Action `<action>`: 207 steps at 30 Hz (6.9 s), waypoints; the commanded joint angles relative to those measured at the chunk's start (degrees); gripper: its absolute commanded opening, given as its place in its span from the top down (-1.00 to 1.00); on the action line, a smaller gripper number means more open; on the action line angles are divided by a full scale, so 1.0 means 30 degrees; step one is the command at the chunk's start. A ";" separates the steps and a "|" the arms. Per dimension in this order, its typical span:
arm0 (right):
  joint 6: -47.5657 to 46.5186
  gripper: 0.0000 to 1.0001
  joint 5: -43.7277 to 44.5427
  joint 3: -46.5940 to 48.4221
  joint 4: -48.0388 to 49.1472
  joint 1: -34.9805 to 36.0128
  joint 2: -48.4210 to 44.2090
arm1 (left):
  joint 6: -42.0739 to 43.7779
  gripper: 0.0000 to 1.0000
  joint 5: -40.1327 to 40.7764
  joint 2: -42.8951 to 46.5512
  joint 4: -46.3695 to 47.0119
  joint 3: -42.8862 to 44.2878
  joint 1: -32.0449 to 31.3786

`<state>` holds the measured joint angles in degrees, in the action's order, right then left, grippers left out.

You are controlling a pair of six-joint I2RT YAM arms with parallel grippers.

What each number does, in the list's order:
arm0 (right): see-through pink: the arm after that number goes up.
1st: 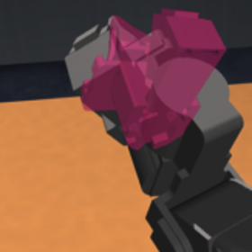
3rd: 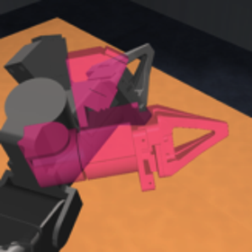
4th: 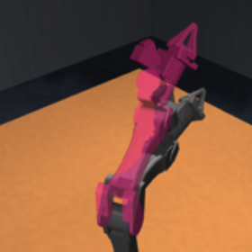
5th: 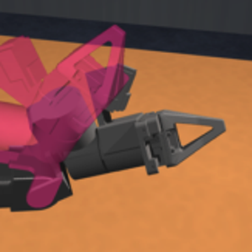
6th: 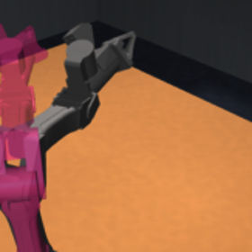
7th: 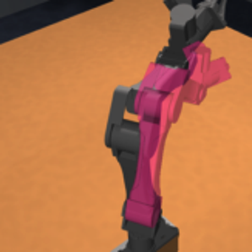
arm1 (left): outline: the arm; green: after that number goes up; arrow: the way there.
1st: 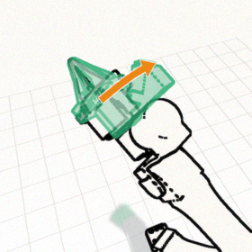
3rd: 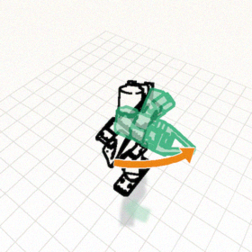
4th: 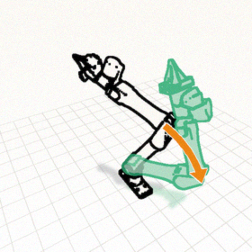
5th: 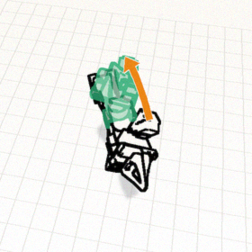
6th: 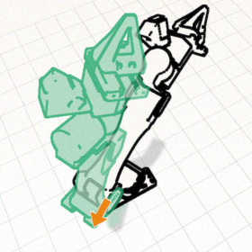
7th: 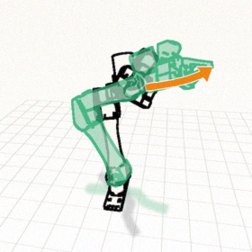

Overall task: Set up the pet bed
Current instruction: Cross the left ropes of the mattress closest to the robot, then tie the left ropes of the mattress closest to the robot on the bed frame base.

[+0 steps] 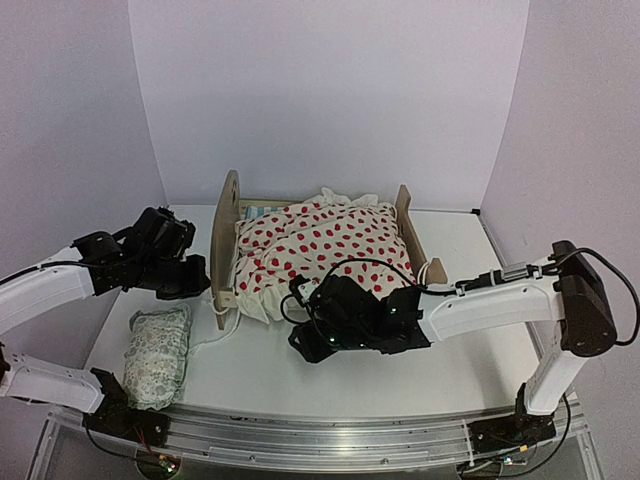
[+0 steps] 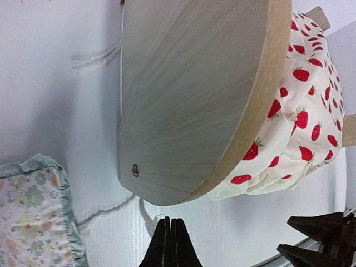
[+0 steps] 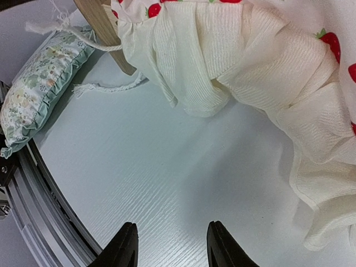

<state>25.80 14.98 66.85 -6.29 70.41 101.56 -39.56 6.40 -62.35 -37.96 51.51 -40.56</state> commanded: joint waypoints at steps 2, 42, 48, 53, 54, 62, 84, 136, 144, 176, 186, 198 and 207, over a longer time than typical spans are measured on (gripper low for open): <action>0.0057 0.13 -0.0119 0.0800 0.0847 -0.0004 0.0649 | -0.2427 1.00 -0.3398 0.0803 0.2582 -0.3008 -0.0001; 0.1041 -0.03 -0.1917 0.2938 0.5368 0.0330 0.4643 | -0.3101 -0.02 -0.1541 0.0588 -0.0081 -0.2121 -0.0396; 0.3218 -0.12 -0.0237 0.3581 0.8948 0.0524 0.7130 | -0.3026 -0.03 0.0136 0.1023 -0.1762 -0.1765 0.0103; 0.3718 -0.13 0.2039 0.5024 1.0959 0.0658 0.9361 | -0.2477 -0.02 -0.0009 0.1401 -0.2017 -0.1486 0.0250; 0.3600 -0.14 0.2481 0.5407 1.1209 0.0689 0.9793 | -0.2341 -0.02 -0.0139 0.1487 -0.2058 -0.1473 0.0283; 0.1792 -0.15 0.6894 0.7131 1.3121 0.1008 1.2544 | -0.1557 0.00 -0.1463 0.2307 -0.2243 -0.1573 0.0351; 0.1353 0.40 0.8142 0.9905 1.3052 0.1168 1.5681 | 0.0252 0.07 -0.2919 0.3225 -0.1996 -0.2155 0.0364; 0.2034 1.00 0.5825 0.6988 1.2262 0.1244 1.1006 | -0.8798 -0.02 -0.1660 0.1019 -0.0691 -0.4377 0.0574; 0.2470 1.00 0.5312 0.6723 1.2203 0.1111 1.0949 | -0.8911 0.09 -0.2313 -0.0887 0.1977 -0.5135 0.2366; 0.2877 1.00 0.4763 0.6180 1.2217 0.0612 1.0589 | -0.8132 0.29 -0.1731 -0.5528 0.4360 -0.4876 0.2949; 0.2847 1.00 0.4622 0.6524 1.2160 0.0551 1.0852 | -0.7944 -0.04 -0.1564 -0.4813 0.1692 -0.4206 0.2924; 0.2976 1.00 0.4278 0.6398 1.2146 0.0392 1.0827 | -0.8521 0.30 -0.3396 -0.5854 0.2916 -0.4860 0.2912; 0.3065 1.00 0.4006 0.5824 1.2162 0.0324 1.0450 | -0.8225 0.93 -0.2523 -0.5347 0.3225 -0.4602 0.2913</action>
<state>34.40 27.85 84.95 29.67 71.66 136.27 -64.53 -3.14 -79.89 -29.41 36.40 -32.03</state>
